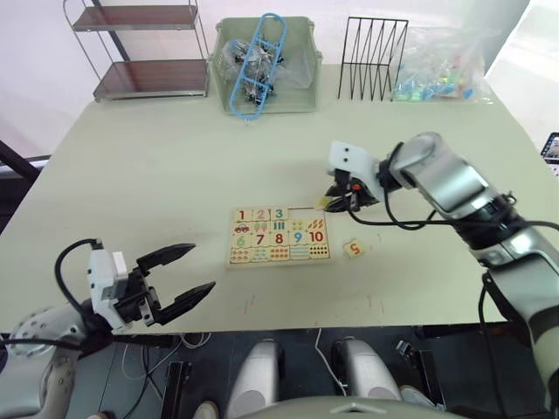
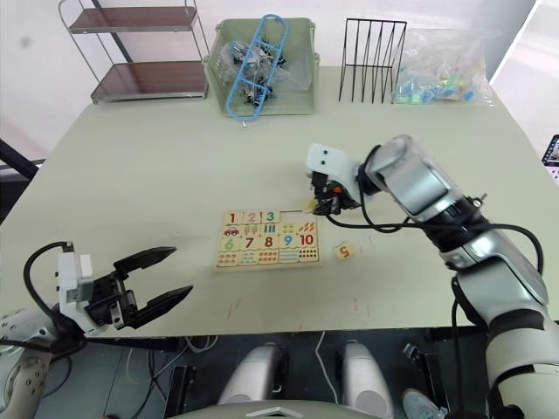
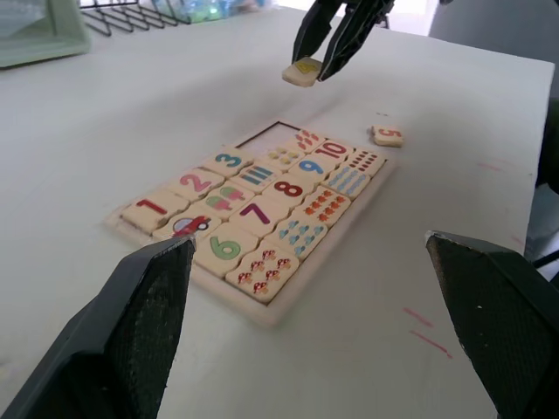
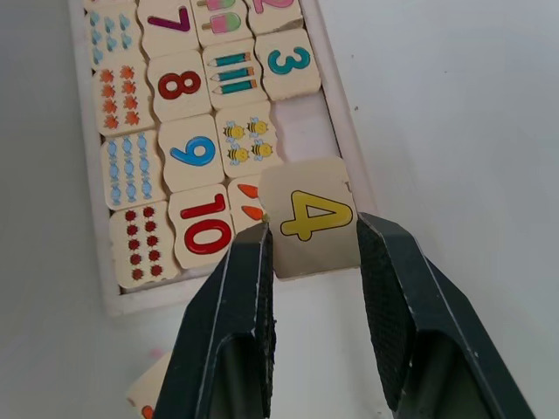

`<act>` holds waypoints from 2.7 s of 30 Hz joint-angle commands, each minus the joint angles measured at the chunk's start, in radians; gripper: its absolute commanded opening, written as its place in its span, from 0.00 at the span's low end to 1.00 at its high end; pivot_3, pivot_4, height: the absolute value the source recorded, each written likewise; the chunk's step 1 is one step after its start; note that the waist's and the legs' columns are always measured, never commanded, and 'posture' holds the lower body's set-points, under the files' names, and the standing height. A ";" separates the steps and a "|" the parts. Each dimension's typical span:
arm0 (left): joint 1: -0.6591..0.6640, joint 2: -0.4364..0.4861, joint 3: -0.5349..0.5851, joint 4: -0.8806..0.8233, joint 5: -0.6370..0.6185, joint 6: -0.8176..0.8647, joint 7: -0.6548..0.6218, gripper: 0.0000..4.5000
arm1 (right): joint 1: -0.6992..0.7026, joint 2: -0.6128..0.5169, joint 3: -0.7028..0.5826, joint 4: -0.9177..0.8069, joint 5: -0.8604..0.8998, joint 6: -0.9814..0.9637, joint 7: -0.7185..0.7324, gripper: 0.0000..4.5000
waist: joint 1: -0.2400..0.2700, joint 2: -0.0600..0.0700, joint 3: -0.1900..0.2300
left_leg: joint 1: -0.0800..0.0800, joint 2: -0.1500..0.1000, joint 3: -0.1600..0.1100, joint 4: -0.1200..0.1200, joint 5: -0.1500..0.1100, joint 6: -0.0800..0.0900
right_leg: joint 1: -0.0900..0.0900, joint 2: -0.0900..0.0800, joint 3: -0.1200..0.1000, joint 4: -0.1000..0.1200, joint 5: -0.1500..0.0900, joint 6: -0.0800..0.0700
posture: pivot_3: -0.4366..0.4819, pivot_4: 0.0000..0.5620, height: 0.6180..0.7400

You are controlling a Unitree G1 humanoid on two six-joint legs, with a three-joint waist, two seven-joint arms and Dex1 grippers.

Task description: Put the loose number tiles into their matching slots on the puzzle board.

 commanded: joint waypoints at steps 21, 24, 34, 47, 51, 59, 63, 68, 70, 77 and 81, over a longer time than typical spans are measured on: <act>0.052 -0.044 0.035 -0.098 -0.007 0.037 0.125 1.00 | -0.170 0.316 0.062 0.391 -0.198 -0.096 0.024 0.18 | -0.013 0.001 0.001 | 0.000 -0.001 -0.002 -0.001 0.000 -0.001 | -0.001 0.001 -0.004 0.000 0.001 -0.002 | 0.48 0.27 1.00; 0.058 -0.047 0.034 -0.099 -0.004 0.033 0.120 1.00 | -0.163 0.328 0.059 0.406 -0.212 -0.108 0.021 0.18 | -0.013 0.001 0.001 | 0.000 -0.001 -0.002 -0.002 0.000 -0.001 | -0.001 0.001 -0.004 0.000 0.001 -0.002 | 0.48 0.27 1.00; 0.053 -0.041 0.035 -0.091 -0.007 0.034 0.114 1.00 | -0.131 0.339 0.061 0.417 -0.245 -0.109 0.022 0.18 | -0.014 0.001 0.001 | 0.000 -0.001 -0.002 -0.002 0.000 -0.001 | -0.001 0.001 -0.004 0.000 0.001 -0.002 | 0.48 0.27 1.00; 0.050 -0.043 0.037 -0.094 -0.010 0.039 0.112 1.00 | -0.134 0.348 0.044 0.439 -0.255 -0.122 0.015 0.18 | -0.014 0.002 0.001 | 0.000 -0.001 -0.003 -0.002 0.000 -0.001 | -0.001 0.001 -0.004 0.000 0.001 -0.002 | 0.48 0.27 1.00; 0.049 -0.044 0.036 -0.094 -0.008 0.039 0.114 1.00 | -0.134 0.357 0.039 0.455 -0.254 -0.130 0.010 0.18 | -0.014 0.002 0.001 | 0.000 -0.001 -0.002 -0.002 0.000 -0.001 | -0.001 0.001 -0.004 0.000 0.001 -0.002 | 0.48 0.27 1.00; 0.047 -0.048 0.031 -0.095 -0.008 0.040 0.120 1.00 | -0.138 0.369 0.025 0.482 -0.258 -0.144 0.009 0.18 | -0.014 0.002 0.001 | 0.000 -0.001 -0.003 -0.003 0.000 -0.001 | -0.001 0.001 -0.004 -0.001 0.001 -0.002 | 0.48 0.27 1.00; 0.045 -0.048 0.029 -0.095 -0.007 0.040 0.120 1.00 | -0.134 0.371 0.023 0.487 -0.262 -0.148 0.013 0.18 | -0.014 0.002 0.001 | 0.000 -0.001 -0.002 -0.003 0.000 -0.001 | -0.001 0.001 -0.004 0.000 0.001 -0.002 | 0.48 0.27 1.00; 0.040 -0.048 0.025 -0.093 -0.006 0.041 0.121 1.00 | -0.129 0.367 0.025 0.485 -0.271 -0.158 0.019 0.18 | -0.014 0.002 0.001 | 0.000 -0.001 -0.003 -0.003 0.000 -0.001 | -0.001 0.001 -0.004 -0.001 0.001 -0.002 | 0.48 0.27 1.00; 0.038 -0.048 0.023 -0.093 -0.006 0.041 0.121 1.00 | -0.126 0.364 0.026 0.483 -0.275 -0.162 0.024 0.30 | -0.014 0.002 0.001 | 0.000 -0.001 -0.003 -0.003 0.000 -0.001 | -0.001 0.001 -0.004 -0.001 0.001 -0.002 | 0.48 0.27 1.00; 0.030 -0.047 0.017 -0.092 -0.003 0.044 0.125 1.00 | -0.122 0.363 0.019 0.485 -0.283 -0.178 0.031 1.00 | -0.014 0.002 0.001 | 0.000 -0.001 -0.002 -0.003 0.000 -0.001 | -0.001 0.001 -0.004 -0.001 0.001 -0.002 | 0.48 0.27 1.00; 0.031 -0.044 0.016 -0.093 -0.003 0.046 0.127 1.00 | -0.132 0.354 0.004 0.485 -0.279 -0.178 0.038 1.00 | -0.014 0.002 0.001 | 0.000 -0.001 -0.003 -0.003 0.000 -0.001 | -0.001 0.001 -0.004 -0.001 0.001 -0.002 | 0.48 0.27 1.00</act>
